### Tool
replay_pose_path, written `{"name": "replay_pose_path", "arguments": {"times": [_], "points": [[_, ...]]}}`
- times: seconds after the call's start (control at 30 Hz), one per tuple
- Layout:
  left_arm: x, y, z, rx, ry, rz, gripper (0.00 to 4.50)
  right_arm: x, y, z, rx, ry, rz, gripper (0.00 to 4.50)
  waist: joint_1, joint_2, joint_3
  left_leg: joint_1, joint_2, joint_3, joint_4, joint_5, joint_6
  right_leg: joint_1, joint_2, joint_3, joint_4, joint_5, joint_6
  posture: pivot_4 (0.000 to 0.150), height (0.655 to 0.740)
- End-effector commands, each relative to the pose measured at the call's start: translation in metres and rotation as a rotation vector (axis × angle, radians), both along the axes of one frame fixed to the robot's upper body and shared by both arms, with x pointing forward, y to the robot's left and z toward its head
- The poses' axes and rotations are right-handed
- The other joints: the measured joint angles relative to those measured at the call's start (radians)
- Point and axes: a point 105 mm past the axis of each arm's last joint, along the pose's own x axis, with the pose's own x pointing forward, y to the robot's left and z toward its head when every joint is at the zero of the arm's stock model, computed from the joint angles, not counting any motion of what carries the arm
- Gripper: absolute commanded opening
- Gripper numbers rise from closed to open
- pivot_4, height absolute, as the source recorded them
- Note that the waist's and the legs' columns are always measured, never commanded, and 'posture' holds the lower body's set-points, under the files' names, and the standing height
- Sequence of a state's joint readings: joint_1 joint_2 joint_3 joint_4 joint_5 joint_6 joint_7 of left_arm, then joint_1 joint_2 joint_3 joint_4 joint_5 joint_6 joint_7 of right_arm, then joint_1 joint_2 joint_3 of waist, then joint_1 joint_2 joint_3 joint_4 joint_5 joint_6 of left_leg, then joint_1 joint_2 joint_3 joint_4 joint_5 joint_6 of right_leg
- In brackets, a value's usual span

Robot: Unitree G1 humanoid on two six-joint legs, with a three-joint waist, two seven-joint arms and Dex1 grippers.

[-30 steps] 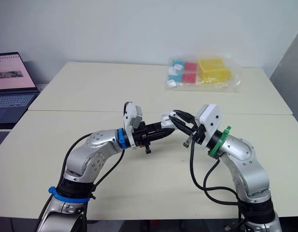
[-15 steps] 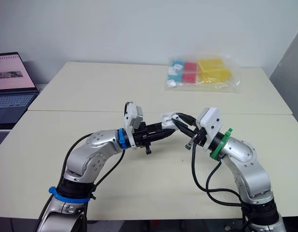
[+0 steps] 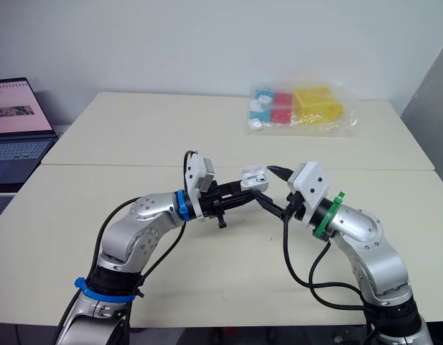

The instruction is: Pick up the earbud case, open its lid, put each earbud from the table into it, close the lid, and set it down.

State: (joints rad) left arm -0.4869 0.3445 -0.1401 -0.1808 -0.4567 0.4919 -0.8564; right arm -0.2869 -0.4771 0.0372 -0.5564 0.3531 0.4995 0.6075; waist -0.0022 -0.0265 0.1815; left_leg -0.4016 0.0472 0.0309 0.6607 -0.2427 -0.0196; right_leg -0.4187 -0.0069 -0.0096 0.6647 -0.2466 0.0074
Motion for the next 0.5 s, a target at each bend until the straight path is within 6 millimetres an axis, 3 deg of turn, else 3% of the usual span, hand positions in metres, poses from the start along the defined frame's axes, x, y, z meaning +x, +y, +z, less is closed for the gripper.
{"name": "replay_pose_path", "arguments": {"times": [0.03, 0.17, 0.3, 0.43, 0.5], "points": [[-0.003, -0.003, 0.013, -0.028, -0.072, -0.009, 0.81, -0.011, 0.000, 0.014, 0.013, -0.022, 0.042, 4.50, 0.000, 0.000, 0.000, 0.000, 0.000, 0.000, 0.000, 0.000, 0.000, 0.000, 0.000, 0.000, 0.000, 0.000, 0.000, 0.150, 0.7354], [0.001, 0.001, 0.008, -0.014, -0.084, 0.027, 0.81, -0.021, -0.010, 0.025, 0.027, -0.011, 0.062, 4.50, 0.000, 0.000, 0.000, 0.000, 0.000, 0.000, 0.000, 0.000, 0.000, 0.000, 0.000, 0.000, 0.000, 0.000, 0.000, 0.150, 0.7354], [0.005, 0.009, -0.004, 0.023, -0.108, 0.067, 0.81, -0.024, -0.041, 0.020, -0.051, 0.077, -0.006, 4.50, 0.001, 0.000, 0.000, 0.000, 0.000, 0.000, 0.000, 0.000, 0.000, 0.000, 0.000, 0.000, -0.001, 0.000, 0.000, 0.150, 0.7354], [0.002, 0.010, -0.014, 0.090, -0.169, 0.037, 0.81, 0.008, -0.076, -0.027, -0.239, 0.256, -0.320, 4.50, 0.000, 0.000, 0.000, 0.000, 0.000, 0.001, 0.000, 0.000, 0.000, 0.000, -0.001, 0.000, -0.001, 0.000, 0.000, 0.150, 0.7354], [0.000, 0.010, -0.017, 0.108, -0.187, 0.022, 0.81, 0.017, -0.082, -0.039, -0.280, 0.315, -0.403, 4.50, -0.002, 0.000, 0.000, 0.001, 0.000, 0.001, 0.000, 0.000, 0.000, 0.000, 0.000, 0.001, 0.000, 0.000, -0.001, 0.150, 0.7354]]}}
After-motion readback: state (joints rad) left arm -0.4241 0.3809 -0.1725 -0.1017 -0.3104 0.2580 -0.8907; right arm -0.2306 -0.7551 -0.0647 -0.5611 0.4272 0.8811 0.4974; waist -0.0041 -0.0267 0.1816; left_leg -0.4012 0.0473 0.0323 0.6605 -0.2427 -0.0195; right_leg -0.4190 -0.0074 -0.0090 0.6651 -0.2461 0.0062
